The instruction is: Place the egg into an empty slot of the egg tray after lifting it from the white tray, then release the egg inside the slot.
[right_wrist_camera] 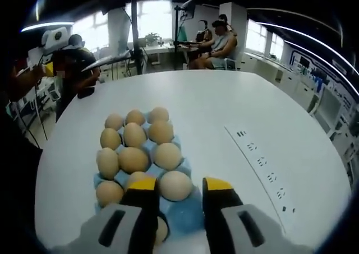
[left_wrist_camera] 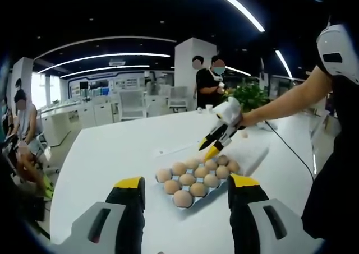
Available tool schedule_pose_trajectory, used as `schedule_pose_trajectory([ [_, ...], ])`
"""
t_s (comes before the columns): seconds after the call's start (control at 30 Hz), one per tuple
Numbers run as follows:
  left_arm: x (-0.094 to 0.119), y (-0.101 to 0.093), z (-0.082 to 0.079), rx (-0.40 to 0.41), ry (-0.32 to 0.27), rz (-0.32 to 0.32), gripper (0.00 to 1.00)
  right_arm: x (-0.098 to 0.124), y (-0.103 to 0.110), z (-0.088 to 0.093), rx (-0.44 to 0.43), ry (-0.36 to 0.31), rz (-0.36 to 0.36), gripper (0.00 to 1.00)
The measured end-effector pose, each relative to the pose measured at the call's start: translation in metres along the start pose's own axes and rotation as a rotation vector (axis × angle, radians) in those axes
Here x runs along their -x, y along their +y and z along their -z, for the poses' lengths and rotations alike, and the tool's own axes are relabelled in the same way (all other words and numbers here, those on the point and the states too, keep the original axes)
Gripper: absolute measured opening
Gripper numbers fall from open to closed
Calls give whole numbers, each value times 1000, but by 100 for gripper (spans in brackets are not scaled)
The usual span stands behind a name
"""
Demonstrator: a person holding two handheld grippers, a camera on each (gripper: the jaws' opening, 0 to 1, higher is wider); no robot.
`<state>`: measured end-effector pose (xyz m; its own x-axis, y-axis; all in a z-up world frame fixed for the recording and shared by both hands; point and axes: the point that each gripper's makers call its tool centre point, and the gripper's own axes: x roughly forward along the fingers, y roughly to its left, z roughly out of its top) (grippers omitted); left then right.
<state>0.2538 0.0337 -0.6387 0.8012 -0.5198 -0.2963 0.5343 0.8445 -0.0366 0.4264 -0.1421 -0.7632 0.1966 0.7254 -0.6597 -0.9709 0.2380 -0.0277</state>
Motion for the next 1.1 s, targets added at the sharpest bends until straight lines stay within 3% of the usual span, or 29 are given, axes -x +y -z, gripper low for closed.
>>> schedule_pose_trajectory([
  [0.63,-7,-5,-1,-5,-2,22,60,36,-15,28,-75,-9,74,30],
  [1.1,-12,-9,-4,-9,-4,35,60,66,-29,59,-128,5,141,29],
])
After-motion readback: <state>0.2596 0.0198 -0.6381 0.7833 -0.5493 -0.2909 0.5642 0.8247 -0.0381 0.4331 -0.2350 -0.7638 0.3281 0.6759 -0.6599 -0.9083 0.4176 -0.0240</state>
